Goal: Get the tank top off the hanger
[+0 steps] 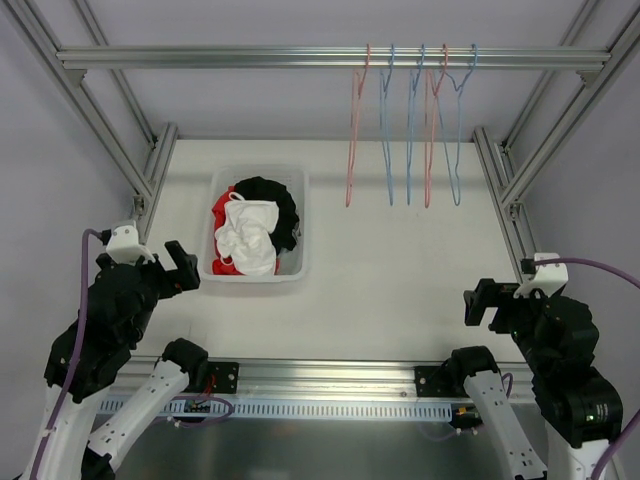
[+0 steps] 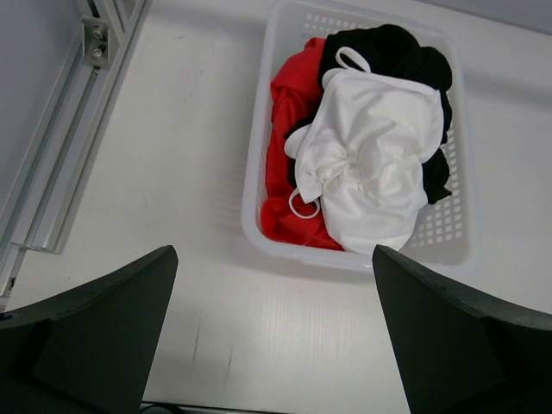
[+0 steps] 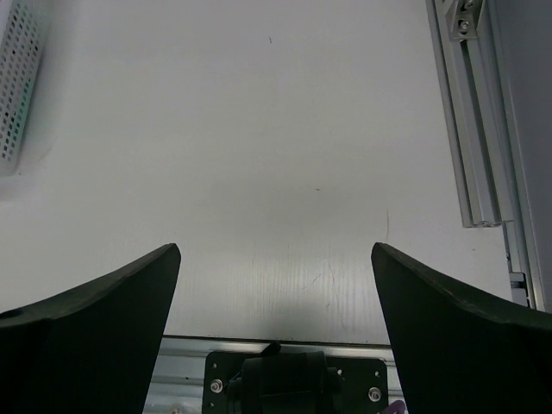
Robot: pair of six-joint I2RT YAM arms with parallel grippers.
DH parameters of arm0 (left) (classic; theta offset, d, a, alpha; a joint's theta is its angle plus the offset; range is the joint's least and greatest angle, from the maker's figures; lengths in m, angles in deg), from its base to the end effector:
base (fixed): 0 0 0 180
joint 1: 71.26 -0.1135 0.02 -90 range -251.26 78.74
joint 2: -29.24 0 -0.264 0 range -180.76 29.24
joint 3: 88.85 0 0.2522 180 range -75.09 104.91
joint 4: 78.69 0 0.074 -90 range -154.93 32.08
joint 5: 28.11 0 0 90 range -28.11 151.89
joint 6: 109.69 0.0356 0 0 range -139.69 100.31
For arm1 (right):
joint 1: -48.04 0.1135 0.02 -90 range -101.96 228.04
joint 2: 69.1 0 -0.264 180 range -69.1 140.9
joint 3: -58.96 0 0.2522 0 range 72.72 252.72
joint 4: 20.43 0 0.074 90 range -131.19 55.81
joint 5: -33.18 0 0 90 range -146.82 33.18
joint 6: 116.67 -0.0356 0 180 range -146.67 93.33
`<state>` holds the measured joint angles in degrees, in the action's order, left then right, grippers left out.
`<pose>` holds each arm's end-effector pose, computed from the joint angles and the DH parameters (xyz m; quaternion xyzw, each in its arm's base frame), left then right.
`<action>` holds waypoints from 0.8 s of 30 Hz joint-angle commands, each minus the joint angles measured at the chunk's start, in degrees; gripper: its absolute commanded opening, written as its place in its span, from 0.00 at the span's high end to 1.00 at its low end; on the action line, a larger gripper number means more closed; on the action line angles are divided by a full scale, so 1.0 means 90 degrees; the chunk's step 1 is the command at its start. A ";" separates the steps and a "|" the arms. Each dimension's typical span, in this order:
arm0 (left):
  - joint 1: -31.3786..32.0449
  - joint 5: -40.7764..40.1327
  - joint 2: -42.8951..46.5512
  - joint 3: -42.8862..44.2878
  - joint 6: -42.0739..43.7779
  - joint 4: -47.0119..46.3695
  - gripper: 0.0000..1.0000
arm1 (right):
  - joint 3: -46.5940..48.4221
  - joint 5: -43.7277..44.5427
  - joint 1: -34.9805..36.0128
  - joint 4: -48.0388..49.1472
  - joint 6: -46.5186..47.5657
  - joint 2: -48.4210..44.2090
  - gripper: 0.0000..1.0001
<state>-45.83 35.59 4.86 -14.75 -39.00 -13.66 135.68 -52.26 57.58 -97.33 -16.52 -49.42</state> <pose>0.0472 -0.0050 0.3869 -0.0965 0.7804 -0.0576 0.6151 0.0119 -0.0009 0.3768 -0.1173 0.8097 -0.0356 0.5739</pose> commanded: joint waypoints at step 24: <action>-0.0003 0.0022 0.0190 -0.0522 0.0017 0.0261 0.02 | 0.0358 0.0617 0.0239 0.0071 0.0171 -0.0009 0.01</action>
<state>-45.83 35.85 7.15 -19.21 -38.52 -11.39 137.34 -46.97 59.24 -97.92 -15.06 -50.73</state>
